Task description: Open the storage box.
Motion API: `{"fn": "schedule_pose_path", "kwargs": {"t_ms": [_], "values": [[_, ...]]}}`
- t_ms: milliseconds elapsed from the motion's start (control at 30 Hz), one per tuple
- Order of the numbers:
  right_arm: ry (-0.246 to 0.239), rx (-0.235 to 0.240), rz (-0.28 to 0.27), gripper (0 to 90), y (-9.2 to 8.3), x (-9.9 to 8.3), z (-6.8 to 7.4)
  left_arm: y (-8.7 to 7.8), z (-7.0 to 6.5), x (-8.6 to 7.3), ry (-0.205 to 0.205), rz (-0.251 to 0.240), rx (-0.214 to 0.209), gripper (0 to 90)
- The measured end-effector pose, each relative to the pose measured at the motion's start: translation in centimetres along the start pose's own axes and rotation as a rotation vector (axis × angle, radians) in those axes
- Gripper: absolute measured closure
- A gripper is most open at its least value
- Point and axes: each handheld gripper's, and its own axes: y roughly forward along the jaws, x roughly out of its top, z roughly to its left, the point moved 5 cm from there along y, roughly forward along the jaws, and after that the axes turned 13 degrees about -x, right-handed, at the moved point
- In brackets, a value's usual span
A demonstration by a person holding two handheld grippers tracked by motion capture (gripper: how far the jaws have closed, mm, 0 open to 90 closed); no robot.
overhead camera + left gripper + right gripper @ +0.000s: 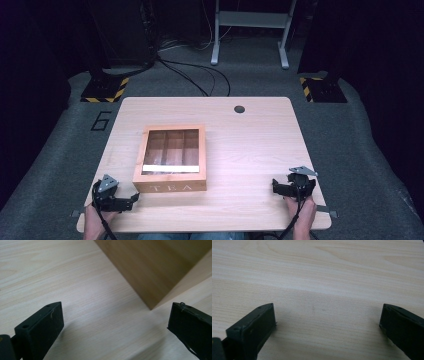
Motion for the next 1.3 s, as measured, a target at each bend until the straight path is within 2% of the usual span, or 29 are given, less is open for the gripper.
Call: {"fn": "schedule_pose_path", "kwargs": {"t_ms": [33, 67, 167, 300, 333, 433, 500, 600, 700, 867, 1100, 1133, 1200, 1300], "values": [[0.0, 0.0, 0.0, 0.0, 0.0, 0.0, 0.0, -0.2, -0.3, 0.2, 0.008, -0.008, -0.019, 0.1], [-0.002, 0.0, -0.001, 0.0, 0.0, 0.0, 0.0, -0.2, -0.5, 0.4, 0.005, -0.036, -0.016, 0.1], [-0.002, 0.0, -0.001, 0.0, 0.0, 0.0, 0.0, -0.6, -1.1, 1.0, 0.013, -0.066, -0.044, 0.4], [-0.003, 0.0, -0.002, 0.0, 0.0, 0.0, 0.0, -0.8, -2.0, 1.9, 0.031, -0.118, -0.081, 5.0], [-0.003, 0.0, -0.002, 0.0, 0.0, 0.0, 0.0, -0.9, -2.0, 2.0, 0.039, -0.114, -0.087, 6.4], [-0.003, 0.0, -0.002, 0.0, 0.0, 0.0, 0.0, -0.8, -2.2, 2.3, 0.04, -0.144, -0.096, 9.7], [-0.003, 0.0, -0.002, 0.0, 0.0, 0.0, 0.0, -0.9, -2.3, 2.4, 0.042, -0.151, -0.116, 12.4], [-0.004, 0.0, -0.002, 0.0, 0.0, 0.0, 0.0, -0.9, -2.5, 2.6, 0.035, -0.19, -0.116, 14.8], [-0.003, 0.0, -0.002, 0.0, 0.0, 0.0, 0.0, -1.0, -2.6, 2.8, 0.045, -0.19, -0.126, 17.0], [-0.003, 0.0, -0.002, 0.0, 0.0, 0.0, 0.0, -1.1, -2.6, 2.9, 0.044, -0.22, -0.126, 20.2], [-0.003, 0.0, -0.002, 0.0, 0.0, 0.0, 0.0, -1.1, -2.7, 3.0, 0.049, -0.218, -0.157, 26.9], [-0.003, 0.0, -0.002, 0.0, 0.0, 0.0, 0.0, -0.9, -2.8, 3.1, 0.048, -0.237, -0.156, 27.9], [-0.003, 0.0, -0.002, 0.0, 0.0, 0.0, 0.0, -0.9, -2.9, 3.1, 0.056, -0.232, -0.152, 28.9], [-0.003, 0.0, -0.002, 0.0, 0.0, 0.0, 0.0, -0.8, -3.0, 3.1, 0.06, -0.229, -0.173, 30.6]]}}
